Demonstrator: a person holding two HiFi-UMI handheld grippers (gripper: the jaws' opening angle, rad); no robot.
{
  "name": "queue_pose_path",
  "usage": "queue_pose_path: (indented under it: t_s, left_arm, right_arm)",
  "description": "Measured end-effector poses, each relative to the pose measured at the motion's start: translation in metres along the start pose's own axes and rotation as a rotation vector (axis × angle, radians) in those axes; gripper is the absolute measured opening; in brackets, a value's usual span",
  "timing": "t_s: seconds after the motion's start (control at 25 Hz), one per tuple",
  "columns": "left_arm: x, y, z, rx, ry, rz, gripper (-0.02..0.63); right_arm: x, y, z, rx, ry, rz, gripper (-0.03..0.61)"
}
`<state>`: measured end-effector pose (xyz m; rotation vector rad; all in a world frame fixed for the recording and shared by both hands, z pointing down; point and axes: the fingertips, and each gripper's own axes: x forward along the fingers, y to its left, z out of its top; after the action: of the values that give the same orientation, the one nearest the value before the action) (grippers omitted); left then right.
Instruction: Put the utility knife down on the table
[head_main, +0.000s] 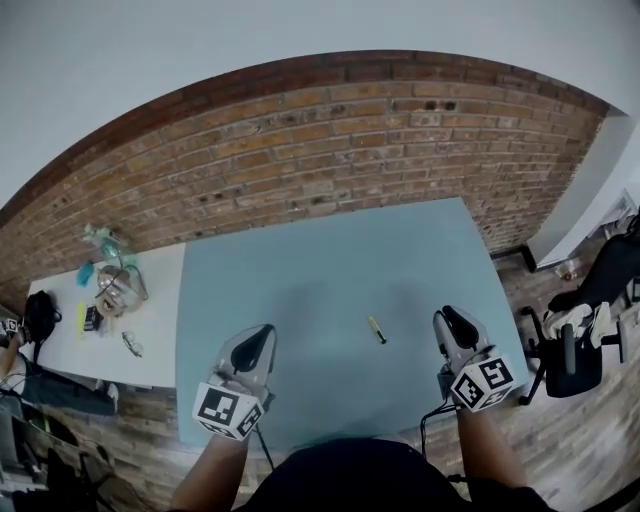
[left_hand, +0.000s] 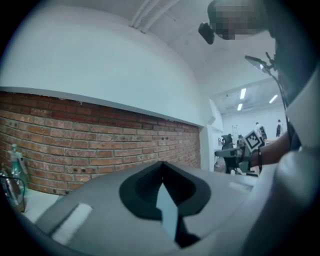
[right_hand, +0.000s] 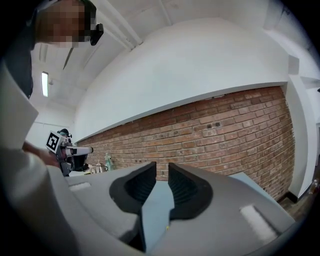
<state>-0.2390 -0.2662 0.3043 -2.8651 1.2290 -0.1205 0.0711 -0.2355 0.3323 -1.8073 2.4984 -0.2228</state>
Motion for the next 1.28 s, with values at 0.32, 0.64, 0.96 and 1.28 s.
queue_pose_path:
  t_s: [0.32,0.64,0.96,1.28]
  left_arm:
    - [-0.004,0.002,-0.002,-0.003,0.007,0.017,0.003]
    - [-0.003,0.001,-0.008,-0.025,0.008,0.038,0.003]
    - [-0.005,0.006,-0.004,-0.021,-0.004,0.06,0.003]
    - [-0.005,0.009,-0.004,-0.022,-0.003,0.056,0.003]
  right_arm:
    - [-0.005,-0.006,-0.001,-0.044,-0.008,-0.032,0.003]
    - [-0.007,-0.012,0.005,-0.095,-0.029,-0.058,0.002]
    - [-0.007,-0.018,0.008,-0.102,-0.057,-0.082,0.002]
    - [-0.005,-0.016,0.015,-0.119,-0.076,-0.093,0.002]
